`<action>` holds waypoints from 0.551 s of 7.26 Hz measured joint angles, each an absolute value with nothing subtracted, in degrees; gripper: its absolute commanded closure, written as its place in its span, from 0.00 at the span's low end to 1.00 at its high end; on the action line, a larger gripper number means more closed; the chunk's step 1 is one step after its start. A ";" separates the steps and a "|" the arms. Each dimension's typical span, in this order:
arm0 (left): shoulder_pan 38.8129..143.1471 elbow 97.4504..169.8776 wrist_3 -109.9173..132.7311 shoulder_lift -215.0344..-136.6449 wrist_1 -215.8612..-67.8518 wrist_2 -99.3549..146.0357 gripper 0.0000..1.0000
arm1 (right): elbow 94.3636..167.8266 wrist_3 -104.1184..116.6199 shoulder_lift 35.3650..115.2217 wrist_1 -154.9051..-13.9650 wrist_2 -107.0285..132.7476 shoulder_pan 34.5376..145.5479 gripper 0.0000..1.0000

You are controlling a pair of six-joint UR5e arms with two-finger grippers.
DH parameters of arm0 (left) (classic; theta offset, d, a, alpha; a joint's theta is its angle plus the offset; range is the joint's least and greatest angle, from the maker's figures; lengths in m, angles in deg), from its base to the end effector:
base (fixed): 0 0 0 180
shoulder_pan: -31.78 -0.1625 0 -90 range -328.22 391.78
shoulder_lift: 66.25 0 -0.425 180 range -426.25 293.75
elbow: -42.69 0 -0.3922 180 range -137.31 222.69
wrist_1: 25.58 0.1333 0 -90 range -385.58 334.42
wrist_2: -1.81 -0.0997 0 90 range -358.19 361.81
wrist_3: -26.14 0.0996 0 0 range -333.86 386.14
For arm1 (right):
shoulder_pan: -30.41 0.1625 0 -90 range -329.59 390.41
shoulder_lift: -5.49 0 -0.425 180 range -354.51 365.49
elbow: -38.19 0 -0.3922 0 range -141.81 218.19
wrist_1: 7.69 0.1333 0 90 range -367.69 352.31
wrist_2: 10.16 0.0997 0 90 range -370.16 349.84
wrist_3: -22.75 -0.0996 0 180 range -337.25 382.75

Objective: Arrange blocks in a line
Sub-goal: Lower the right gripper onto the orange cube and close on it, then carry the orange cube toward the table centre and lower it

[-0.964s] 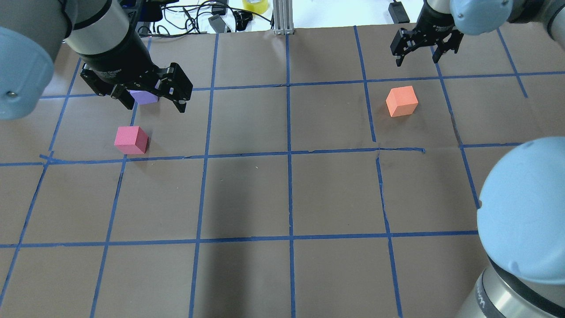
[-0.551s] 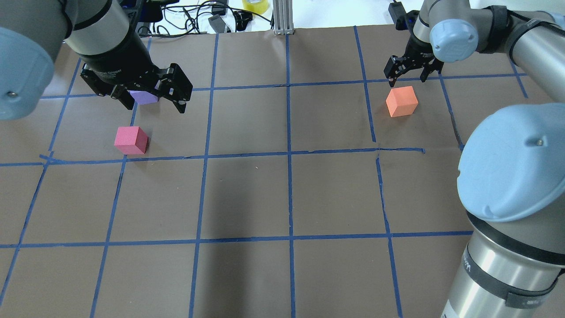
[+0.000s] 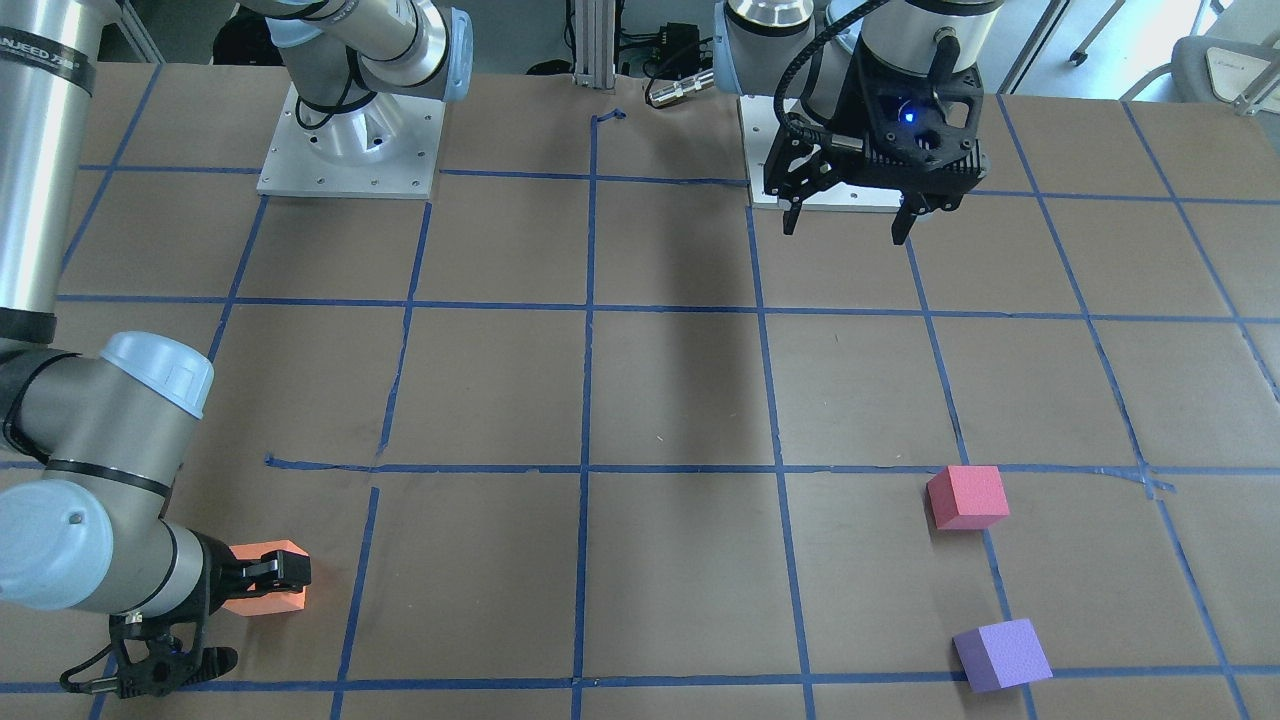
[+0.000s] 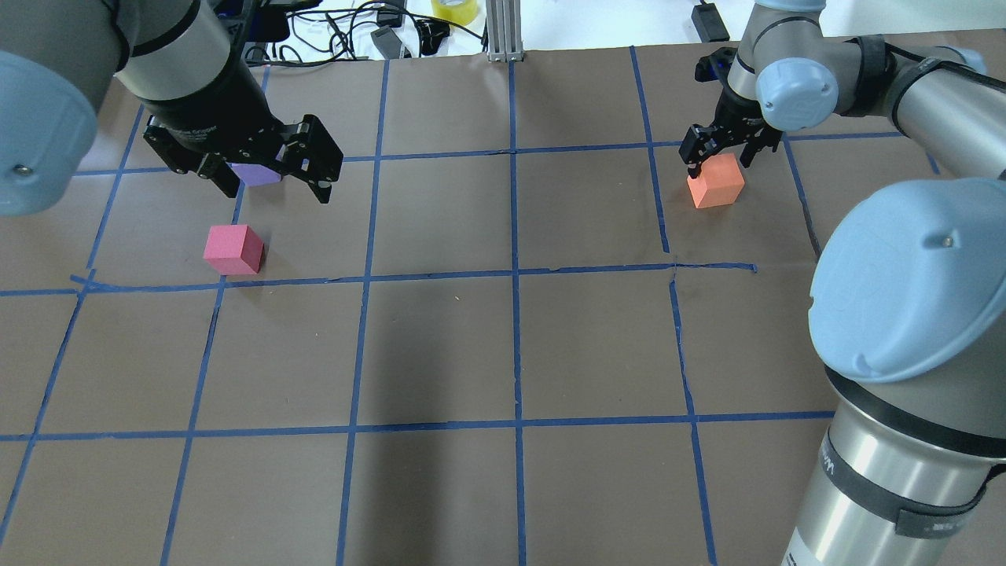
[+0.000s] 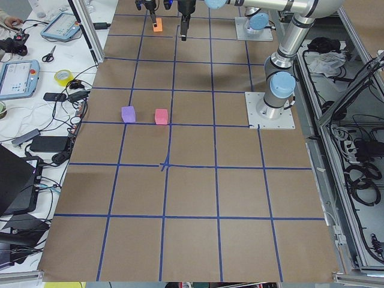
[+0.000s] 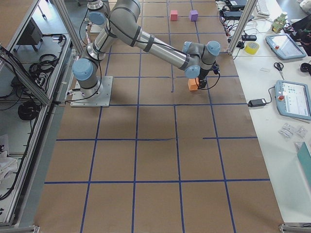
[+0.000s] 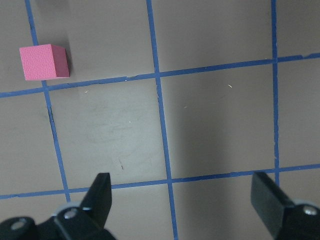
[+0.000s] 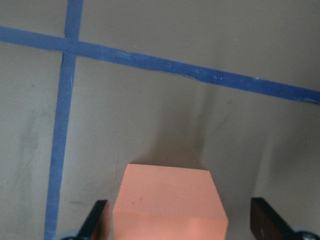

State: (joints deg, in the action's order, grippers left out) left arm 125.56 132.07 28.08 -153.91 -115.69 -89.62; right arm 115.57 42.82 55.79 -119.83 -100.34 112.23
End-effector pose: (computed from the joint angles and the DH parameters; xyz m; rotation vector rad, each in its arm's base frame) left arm -0.1621 -0.4692 0.5129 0.1545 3.1126 -0.0781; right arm 0.0304 -0.7231 0.2031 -0.3234 3.1040 0.1317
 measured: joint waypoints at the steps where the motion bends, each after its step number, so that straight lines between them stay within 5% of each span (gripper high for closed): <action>1: 125.56 132.12 28.07 -153.89 -115.67 -89.61 0.00 | 115.71 42.77 55.73 -119.72 -100.61 112.23 0.50; 3: 125.56 132.16 28.07 -153.88 -115.67 -89.60 0.00 | 115.77 42.73 55.71 -118.95 -100.84 112.24 0.82; 4: 125.56 132.16 28.07 -153.88 -115.67 -89.60 0.00 | 115.76 42.71 55.82 -118.73 -100.91 112.31 0.89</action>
